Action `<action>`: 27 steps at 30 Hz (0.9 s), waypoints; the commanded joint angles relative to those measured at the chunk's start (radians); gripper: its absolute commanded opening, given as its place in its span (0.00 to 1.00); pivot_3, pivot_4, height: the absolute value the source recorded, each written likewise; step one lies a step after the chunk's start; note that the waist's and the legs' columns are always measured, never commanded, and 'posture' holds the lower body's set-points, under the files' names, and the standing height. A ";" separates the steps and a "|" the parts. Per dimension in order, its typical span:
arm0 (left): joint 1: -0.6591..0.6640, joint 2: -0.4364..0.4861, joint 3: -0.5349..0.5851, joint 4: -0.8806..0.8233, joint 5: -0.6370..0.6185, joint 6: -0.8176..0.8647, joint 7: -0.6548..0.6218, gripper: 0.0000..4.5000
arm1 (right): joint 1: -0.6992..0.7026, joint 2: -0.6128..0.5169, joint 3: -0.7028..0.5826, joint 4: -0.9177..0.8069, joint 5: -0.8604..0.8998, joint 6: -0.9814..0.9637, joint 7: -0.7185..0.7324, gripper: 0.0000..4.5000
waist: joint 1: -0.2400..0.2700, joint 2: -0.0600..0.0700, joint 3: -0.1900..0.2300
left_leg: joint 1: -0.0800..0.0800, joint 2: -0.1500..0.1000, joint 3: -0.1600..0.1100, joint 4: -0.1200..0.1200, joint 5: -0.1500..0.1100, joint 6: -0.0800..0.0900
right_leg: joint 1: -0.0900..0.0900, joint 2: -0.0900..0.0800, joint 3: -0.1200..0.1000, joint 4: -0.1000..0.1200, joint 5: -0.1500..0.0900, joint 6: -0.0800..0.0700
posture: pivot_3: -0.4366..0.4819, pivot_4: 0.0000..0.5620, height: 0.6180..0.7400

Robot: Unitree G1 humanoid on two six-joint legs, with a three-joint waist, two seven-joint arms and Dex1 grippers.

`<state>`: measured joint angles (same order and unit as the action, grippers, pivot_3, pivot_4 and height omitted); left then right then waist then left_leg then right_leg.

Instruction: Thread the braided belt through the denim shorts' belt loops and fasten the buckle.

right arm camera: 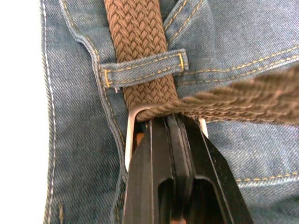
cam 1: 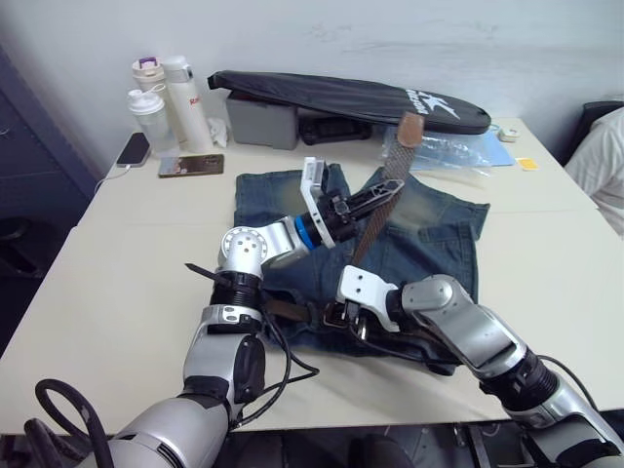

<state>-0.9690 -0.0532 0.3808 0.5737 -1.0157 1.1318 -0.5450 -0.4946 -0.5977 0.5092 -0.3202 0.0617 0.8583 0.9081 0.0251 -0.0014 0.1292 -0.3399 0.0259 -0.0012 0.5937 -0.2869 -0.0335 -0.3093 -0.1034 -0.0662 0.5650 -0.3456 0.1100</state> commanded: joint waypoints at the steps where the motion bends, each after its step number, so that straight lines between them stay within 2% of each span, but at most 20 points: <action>1: -0.059 -0.011 0.082 -0.095 -0.115 -0.028 0.009 0.00 | 0.097 -0.063 0.232 0.171 -0.041 0.239 0.026 0.00 | 0.003 -0.002 0.001 | -0.001 0.000 0.000 0.000 0.000 0.000 | 0.000 0.000 0.000 -0.001 0.000 0.001 | 0.48 0.27 1.00; 6: -0.076 -0.053 0.118 -0.109 -0.152 -0.028 0.036 0.00 | 0.038 -0.029 0.315 0.254 -0.060 0.264 0.056 0.00 | -0.002 -0.004 0.004 | -0.002 0.000 0.004 0.000 0.002 -0.003 | 0.001 0.001 -0.006 -0.006 0.002 0.003 | 0.48 0.27 1.00; 12: -0.146 -0.122 0.102 -0.049 -0.134 -0.078 0.008 0.00 | 0.020 -0.029 0.382 0.339 -0.103 0.192 0.106 0.00 | 0.000 -0.003 0.004 | 0.002 0.001 0.006 0.000 0.001 -0.004 | 0.002 0.005 -0.007 -0.007 0.003 0.003 | 0.48 0.27 1.00; 21: -0.273 -0.216 0.044 0.152 -0.050 -0.180 -0.069 0.00 | 0.061 0.009 0.382 0.425 -0.174 0.073 0.135 0.00 | -0.004 -0.005 0.002 | 0.003 0.001 0.007 0.000 -0.001 0.000 | 0.003 0.006 -0.007 -0.010 0.004 0.002 | 0.48 0.27 1.00; 27: -0.312 -0.209 0.041 0.240 -0.002 -0.219 -0.101 0.00 | 0.084 0.021 0.350 0.450 -0.191 0.037 0.132 0.00 | -0.006 -0.003 0.000 | 0.004 0.003 0.006 0.000 -0.002 0.001 | 0.003 0.006 -0.007 -0.009 0.004 0.001 | 0.48 0.27 1.00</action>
<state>-1.1446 -0.2022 0.4003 0.8850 -0.9498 0.9550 -0.5630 -0.6142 -0.5699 0.5859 -0.1988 -0.0301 0.8044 1.0602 0.0195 -0.0047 0.1294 -0.3354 0.0287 0.0049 0.5940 -0.2889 -0.0327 -0.3060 -0.0973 -0.0731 0.5556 -0.3412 0.1107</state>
